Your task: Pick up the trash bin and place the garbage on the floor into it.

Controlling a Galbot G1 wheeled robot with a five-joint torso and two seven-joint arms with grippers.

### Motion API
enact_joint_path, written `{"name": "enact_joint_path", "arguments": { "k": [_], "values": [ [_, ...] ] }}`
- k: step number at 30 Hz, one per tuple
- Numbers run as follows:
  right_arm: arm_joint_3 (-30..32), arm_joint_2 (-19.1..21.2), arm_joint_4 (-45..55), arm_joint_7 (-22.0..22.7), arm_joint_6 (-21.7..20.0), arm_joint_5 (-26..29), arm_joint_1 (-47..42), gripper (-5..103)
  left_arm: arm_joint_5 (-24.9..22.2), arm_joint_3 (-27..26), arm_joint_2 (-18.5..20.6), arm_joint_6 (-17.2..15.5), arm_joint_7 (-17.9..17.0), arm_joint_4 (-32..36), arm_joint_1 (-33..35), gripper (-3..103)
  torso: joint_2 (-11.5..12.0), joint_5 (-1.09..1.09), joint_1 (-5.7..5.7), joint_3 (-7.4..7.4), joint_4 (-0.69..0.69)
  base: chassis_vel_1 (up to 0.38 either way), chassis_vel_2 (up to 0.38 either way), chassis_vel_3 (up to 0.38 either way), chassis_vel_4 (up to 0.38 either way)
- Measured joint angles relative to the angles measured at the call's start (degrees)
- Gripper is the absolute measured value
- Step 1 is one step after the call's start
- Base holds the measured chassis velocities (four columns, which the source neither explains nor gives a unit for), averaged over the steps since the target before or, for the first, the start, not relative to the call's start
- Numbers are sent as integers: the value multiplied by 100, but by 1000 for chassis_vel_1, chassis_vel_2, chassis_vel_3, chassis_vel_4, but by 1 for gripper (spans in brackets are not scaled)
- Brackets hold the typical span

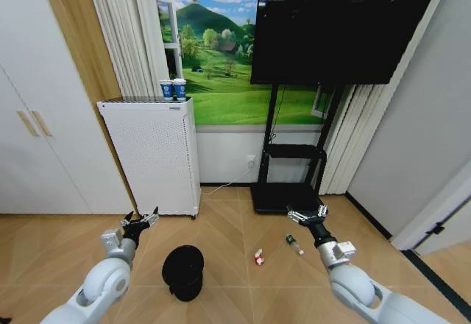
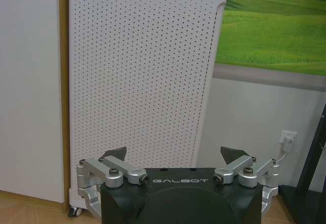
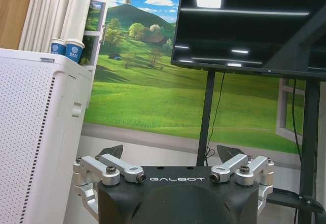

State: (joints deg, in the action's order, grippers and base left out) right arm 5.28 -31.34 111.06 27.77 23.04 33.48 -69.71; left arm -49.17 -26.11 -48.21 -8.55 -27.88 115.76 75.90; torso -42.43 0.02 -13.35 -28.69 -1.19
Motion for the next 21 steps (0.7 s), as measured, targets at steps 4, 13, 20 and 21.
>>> {"name": "enact_joint_path", "arguments": {
  "k": [4, 13, 20, 21],
  "values": [
    [-24, -1, -5, 0, -6, 1, 29, 100, 7, -32, 0, -1, 0, 9, 38, 100, 0, -1, 1, 0, 1, -82, 38, 53, -54],
    [-84, -13, -48, -1, 9, -22, 91, 100, 12, -96, -3, -1, 4, 18, 103, 100, 0, -3, 1, 0, 4, -91, 131, 103, -133],
    [-80, -112, -138, 69, 266, -191, -12, 100, 70, -58, -148, 37, 56, -5, 124, 100, 2, -1, -7, -3, 4, -157, 158, 155, -137],
    [-80, -130, -151, 68, 294, -191, -14, 100, 83, -42, -162, 45, 59, -22, 117, 100, 2, 0, -7, -2, 4, -68, 107, 41, -5]
  ]
}}
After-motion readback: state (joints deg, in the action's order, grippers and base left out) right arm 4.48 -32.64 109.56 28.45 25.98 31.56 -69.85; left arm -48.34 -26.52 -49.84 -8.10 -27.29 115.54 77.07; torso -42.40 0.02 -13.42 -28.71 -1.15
